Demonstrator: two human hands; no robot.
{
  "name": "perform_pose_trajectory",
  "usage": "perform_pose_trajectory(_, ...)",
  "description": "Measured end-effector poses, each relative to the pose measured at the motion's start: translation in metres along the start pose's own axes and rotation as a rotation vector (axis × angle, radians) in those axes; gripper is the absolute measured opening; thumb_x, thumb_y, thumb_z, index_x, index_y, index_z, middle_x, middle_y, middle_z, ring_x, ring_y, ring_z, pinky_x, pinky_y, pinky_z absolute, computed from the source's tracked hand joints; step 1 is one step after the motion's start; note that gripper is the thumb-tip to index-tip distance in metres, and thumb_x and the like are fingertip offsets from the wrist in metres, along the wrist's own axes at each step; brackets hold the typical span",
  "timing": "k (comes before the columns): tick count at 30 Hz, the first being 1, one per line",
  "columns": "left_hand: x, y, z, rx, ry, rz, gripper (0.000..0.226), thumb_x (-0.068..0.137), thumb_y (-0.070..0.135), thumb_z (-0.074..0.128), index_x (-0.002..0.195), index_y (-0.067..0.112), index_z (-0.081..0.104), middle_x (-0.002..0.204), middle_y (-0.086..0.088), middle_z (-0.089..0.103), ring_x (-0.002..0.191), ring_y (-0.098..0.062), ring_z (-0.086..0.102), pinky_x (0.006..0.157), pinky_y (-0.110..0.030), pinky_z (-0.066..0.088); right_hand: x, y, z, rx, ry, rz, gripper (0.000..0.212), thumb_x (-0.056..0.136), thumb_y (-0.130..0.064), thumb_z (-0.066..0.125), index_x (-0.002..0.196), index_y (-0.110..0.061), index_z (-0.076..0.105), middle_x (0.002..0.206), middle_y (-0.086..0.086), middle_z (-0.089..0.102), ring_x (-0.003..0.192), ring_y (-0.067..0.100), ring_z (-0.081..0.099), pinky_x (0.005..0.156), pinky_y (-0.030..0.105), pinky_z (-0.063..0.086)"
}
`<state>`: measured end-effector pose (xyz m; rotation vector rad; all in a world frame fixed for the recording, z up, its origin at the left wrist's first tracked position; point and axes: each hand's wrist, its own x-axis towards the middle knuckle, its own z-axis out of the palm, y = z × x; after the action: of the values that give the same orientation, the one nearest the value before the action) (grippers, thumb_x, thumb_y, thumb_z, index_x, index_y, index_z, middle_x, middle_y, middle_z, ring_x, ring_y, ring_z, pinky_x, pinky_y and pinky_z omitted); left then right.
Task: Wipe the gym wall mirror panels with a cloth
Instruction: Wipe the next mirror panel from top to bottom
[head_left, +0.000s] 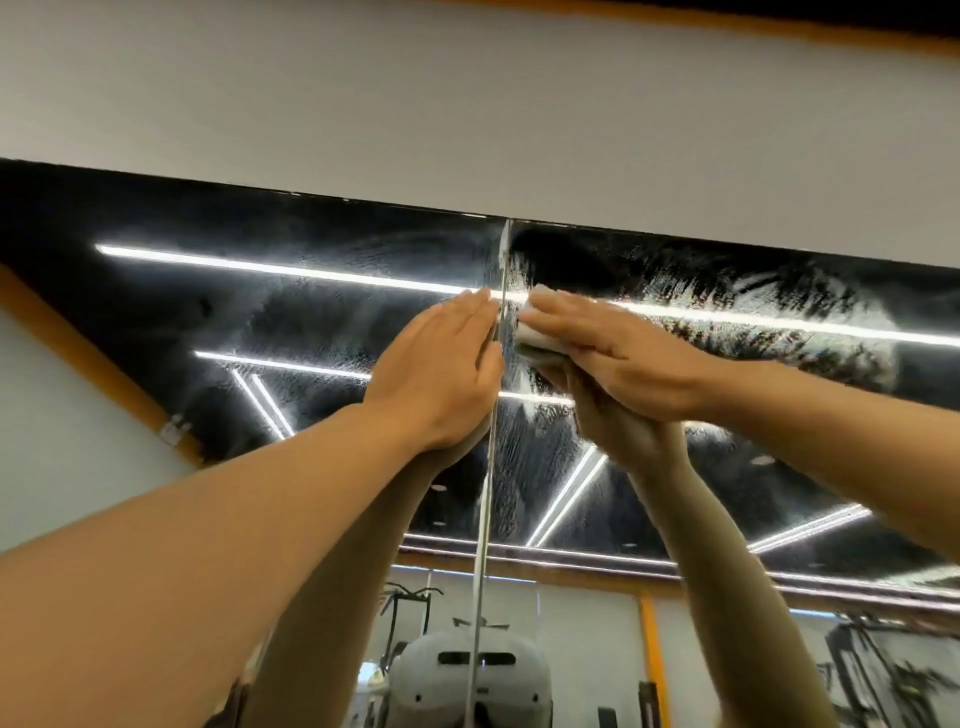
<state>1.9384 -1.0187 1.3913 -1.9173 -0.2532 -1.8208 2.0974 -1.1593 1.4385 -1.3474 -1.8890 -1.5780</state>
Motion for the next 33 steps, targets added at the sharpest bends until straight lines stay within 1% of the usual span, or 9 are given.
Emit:
perform_pose_trajectory(2, -0.001, 0.000, 0.000, -0.002, -0.010, 0.005, 0.053, 0.106, 0.032, 0.030, 0.157, 0.022, 0.020, 0.164, 0.005, 0.017, 0.150, -0.008, 0.011, 0.119, -0.023, 0.002, -0.040, -0.012, 0.004, -0.014, -0.091, -0.087, 0.049, 0.107, -0.022, 0.033, 0.151, -0.042, 0.029, 0.159, -0.027, 0.009, 0.144, -0.014, -0.001, 0.114, 0.007, -0.006)
perform_pose_trajectory(5, -0.001, -0.001, 0.000, 0.001, -0.017, 0.012, 0.053, 0.106, 0.032, 0.030, 0.157, 0.021, 0.018, 0.165, 0.005, 0.015, 0.151, -0.008, 0.009, 0.119, -0.024, 0.002, -0.071, -0.024, 0.006, -0.036, -0.191, -0.191, 0.049, 0.105, -0.032, 0.028, 0.151, -0.050, 0.022, 0.160, -0.029, 0.008, 0.147, -0.007, 0.000, 0.120, 0.019, -0.003)
perform_pose_trajectory(9, 0.000, -0.001, 0.001, 0.022, -0.022, 0.014, 0.054, 0.106, 0.032, 0.029, 0.158, 0.020, 0.017, 0.165, 0.005, 0.013, 0.151, -0.008, 0.007, 0.119, -0.023, -0.001, -0.031, -0.014, -0.006, -0.082, -0.131, -0.067, 0.049, 0.102, -0.039, 0.024, 0.151, -0.047, 0.021, 0.160, -0.026, 0.007, 0.146, -0.008, -0.001, 0.120, 0.021, -0.006)
perform_pose_trajectory(13, 0.000, -0.001, 0.003, 0.016, -0.008, 0.019, 0.054, 0.106, 0.031, 0.029, 0.157, 0.020, 0.019, 0.165, 0.006, 0.015, 0.151, -0.006, 0.008, 0.120, -0.023, -0.001, 0.044, 0.006, -0.016, -0.053, 0.022, 0.152, 0.042, 0.107, -0.017, 0.032, 0.148, -0.020, 0.040, 0.154, 0.005, 0.035, 0.141, 0.023, 0.029, 0.115, 0.036, 0.017)
perform_pose_trajectory(16, 0.001, -0.002, 0.003, 0.014, -0.003, 0.018, 0.053, 0.106, 0.031, 0.029, 0.157, 0.021, 0.019, 0.165, 0.006, 0.016, 0.150, -0.006, 0.008, 0.119, -0.022, -0.002, 0.066, 0.002, -0.010, -0.037, 0.084, 0.179, 0.034, 0.101, -0.012, 0.032, 0.129, -0.018, 0.050, 0.125, 0.000, 0.046, 0.123, 0.024, 0.040, 0.113, 0.052, 0.022)
perform_pose_trajectory(18, 0.001, -0.003, 0.004, 0.012, -0.002, 0.025, 0.052, 0.107, 0.031, 0.028, 0.157, 0.021, 0.020, 0.165, 0.006, 0.016, 0.150, -0.006, 0.009, 0.119, -0.022, -0.001, 0.052, -0.005, 0.000, -0.041, 0.121, 0.149, 0.038, 0.102, -0.012, 0.030, 0.134, -0.018, 0.051, 0.139, 0.004, 0.046, 0.131, 0.021, 0.036, 0.118, 0.043, 0.014)
perform_pose_trajectory(20, 0.002, -0.005, 0.003, 0.012, -0.010, 0.036, 0.051, 0.107, 0.030, 0.028, 0.157, 0.020, 0.020, 0.164, 0.005, 0.017, 0.150, -0.006, 0.009, 0.119, -0.022, -0.001, 0.019, -0.015, 0.011, -0.030, 0.108, 0.077, 0.048, 0.105, -0.017, 0.029, 0.152, -0.023, 0.038, 0.162, 0.000, 0.026, 0.149, 0.013, 0.017, 0.120, 0.026, 0.004)
perform_pose_trajectory(28, -0.001, -0.005, -0.005, 0.039, -0.073, 0.053, 0.053, 0.107, 0.029, 0.030, 0.157, 0.014, 0.021, 0.165, -0.001, 0.017, 0.151, -0.013, 0.010, 0.119, -0.024, 0.002, -0.109, -0.057, 0.020, -0.012, -0.211, -0.208, 0.051, 0.102, -0.034, 0.020, 0.152, -0.043, 0.026, 0.162, -0.023, 0.010, 0.149, -0.004, -0.002, 0.122, 0.022, -0.002)
perform_pose_trajectory(33, -0.002, -0.005, -0.002, 0.058, -0.074, 0.049, 0.056, 0.106, 0.034, 0.033, 0.157, 0.015, 0.018, 0.165, 0.000, 0.015, 0.152, -0.013, 0.009, 0.122, -0.029, 0.004, -0.068, -0.029, 0.011, -0.070, -0.146, -0.155, 0.052, 0.101, -0.032, 0.027, 0.152, -0.043, 0.021, 0.162, -0.019, 0.012, 0.149, -0.003, 0.003, 0.122, 0.024, -0.004)
